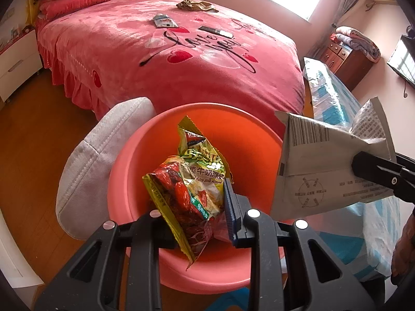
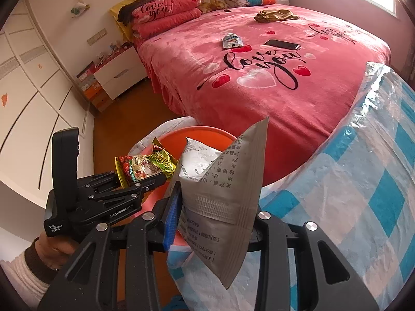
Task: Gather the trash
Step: 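Open both tools over the orange bucket to drop packet and paper bag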
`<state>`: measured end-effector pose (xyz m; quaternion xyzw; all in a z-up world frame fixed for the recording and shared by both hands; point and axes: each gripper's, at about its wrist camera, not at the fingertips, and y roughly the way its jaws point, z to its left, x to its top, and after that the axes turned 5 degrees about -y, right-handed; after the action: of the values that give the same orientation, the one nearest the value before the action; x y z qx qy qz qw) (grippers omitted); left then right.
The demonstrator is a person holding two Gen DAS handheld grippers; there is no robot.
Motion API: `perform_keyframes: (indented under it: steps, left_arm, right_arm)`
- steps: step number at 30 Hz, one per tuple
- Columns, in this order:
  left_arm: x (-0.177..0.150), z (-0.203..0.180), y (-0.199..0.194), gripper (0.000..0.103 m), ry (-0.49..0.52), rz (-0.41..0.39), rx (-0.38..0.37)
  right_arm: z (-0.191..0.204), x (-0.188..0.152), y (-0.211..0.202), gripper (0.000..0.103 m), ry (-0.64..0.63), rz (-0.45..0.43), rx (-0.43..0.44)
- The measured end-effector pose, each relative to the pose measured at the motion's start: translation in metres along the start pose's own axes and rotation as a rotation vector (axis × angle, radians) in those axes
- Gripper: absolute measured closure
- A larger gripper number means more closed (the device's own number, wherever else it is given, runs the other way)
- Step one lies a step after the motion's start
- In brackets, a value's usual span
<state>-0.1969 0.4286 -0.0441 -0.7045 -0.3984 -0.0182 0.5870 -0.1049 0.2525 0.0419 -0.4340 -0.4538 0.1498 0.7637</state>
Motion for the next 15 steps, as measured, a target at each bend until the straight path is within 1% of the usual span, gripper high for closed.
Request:
perform_keyframes:
  steps: [3,4,5,6,7,8,10,11,13,15]
  left_arm:
    - [-0.001,0.002,0.008,0.074,-0.004,0.015,0.003]
    - [-0.001,0.003,0.010,0.072,-0.008,0.020,0.007]
    - [-0.002,0.004,0.013,0.061,-0.014,0.027,0.009]
    - [-0.002,0.005,0.015,0.054,-0.018,0.032,0.010]
    - [-0.002,0.007,0.015,0.037,-0.026,0.029,0.021]
    - [-0.002,0.007,0.015,0.033,-0.030,0.022,0.026]
    - [-0.002,0.007,0.012,0.032,-0.026,0.006,0.027]
    - [-0.002,0.006,0.011,0.028,-0.021,-0.002,0.039]
    - [-0.001,0.004,0.008,0.025,-0.007,-0.017,0.054]
    - [0.000,0.001,0.005,0.025,0.007,-0.027,0.065]
  right_arm:
    - [0.003,0.000,0.006,0.057,-0.015,0.010,-0.010]
    - [0.003,0.000,0.008,0.050,-0.021,0.015,-0.023]
    - [0.002,0.000,0.009,0.040,-0.019,0.015,-0.034]
    - [-0.001,-0.001,0.006,0.036,-0.009,0.007,-0.041]
    - [-0.003,-0.001,0.004,0.027,0.001,-0.001,-0.042]
    - [-0.007,-0.002,-0.001,0.021,0.016,-0.014,-0.047]
    - [-0.014,-0.003,-0.010,0.018,0.037,-0.036,-0.062]
    - [-0.017,-0.003,-0.014,0.017,0.045,-0.045,-0.071]
    - [-0.024,-0.004,-0.023,0.014,0.064,-0.062,-0.091]
    - [-0.029,-0.005,-0.031,0.013,0.079,-0.077,-0.100]
